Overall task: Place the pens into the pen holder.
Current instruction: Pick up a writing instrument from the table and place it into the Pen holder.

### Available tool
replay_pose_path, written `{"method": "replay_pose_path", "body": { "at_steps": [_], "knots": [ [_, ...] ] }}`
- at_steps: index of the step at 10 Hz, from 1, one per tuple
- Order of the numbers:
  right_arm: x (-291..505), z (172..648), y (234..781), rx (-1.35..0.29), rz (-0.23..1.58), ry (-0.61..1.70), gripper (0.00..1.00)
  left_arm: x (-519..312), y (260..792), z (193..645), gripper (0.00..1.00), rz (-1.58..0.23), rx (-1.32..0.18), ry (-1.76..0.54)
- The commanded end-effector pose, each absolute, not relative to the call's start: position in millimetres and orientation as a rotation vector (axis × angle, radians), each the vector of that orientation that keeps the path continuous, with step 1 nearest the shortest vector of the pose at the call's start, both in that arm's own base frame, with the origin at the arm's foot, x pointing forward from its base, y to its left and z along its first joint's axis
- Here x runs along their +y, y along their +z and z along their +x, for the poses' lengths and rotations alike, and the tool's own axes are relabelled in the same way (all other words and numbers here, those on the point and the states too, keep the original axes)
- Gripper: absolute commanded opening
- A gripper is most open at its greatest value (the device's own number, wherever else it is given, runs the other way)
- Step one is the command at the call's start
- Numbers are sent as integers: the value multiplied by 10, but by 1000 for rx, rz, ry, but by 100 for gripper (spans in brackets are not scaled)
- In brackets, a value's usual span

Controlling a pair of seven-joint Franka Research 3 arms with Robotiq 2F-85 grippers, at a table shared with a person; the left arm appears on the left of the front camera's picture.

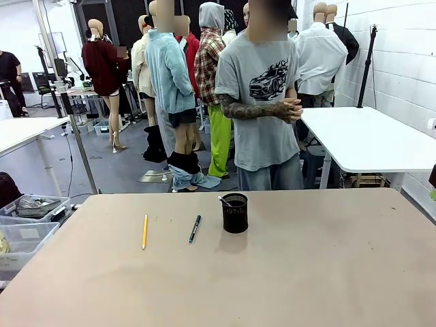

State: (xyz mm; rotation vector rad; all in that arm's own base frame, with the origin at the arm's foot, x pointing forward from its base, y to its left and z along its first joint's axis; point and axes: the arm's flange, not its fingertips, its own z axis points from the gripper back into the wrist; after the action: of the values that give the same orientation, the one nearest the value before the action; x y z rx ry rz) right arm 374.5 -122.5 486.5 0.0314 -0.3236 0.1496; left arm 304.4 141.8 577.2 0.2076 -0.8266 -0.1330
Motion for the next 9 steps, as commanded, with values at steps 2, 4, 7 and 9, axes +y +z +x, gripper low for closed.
{"method": "replay_pose_path", "body": {
  "at_steps": [2,4,7,9],
  "knots": [
    [-1194,3751,4874,-319,13,131,52,870,5700,3522,100,152,-685,-142],
    [-1194,3751,4874,-319,13,131,52,391,5609,3896,100,129,-582,-157],
    [-1194,3751,4874,-319,13,131,52,-440,5308,4373,100,66,-436,-158],
    [-1194,3751,4874,-319,13,131,52,-904,4922,4783,100,29,-285,-67]
  ]
}}
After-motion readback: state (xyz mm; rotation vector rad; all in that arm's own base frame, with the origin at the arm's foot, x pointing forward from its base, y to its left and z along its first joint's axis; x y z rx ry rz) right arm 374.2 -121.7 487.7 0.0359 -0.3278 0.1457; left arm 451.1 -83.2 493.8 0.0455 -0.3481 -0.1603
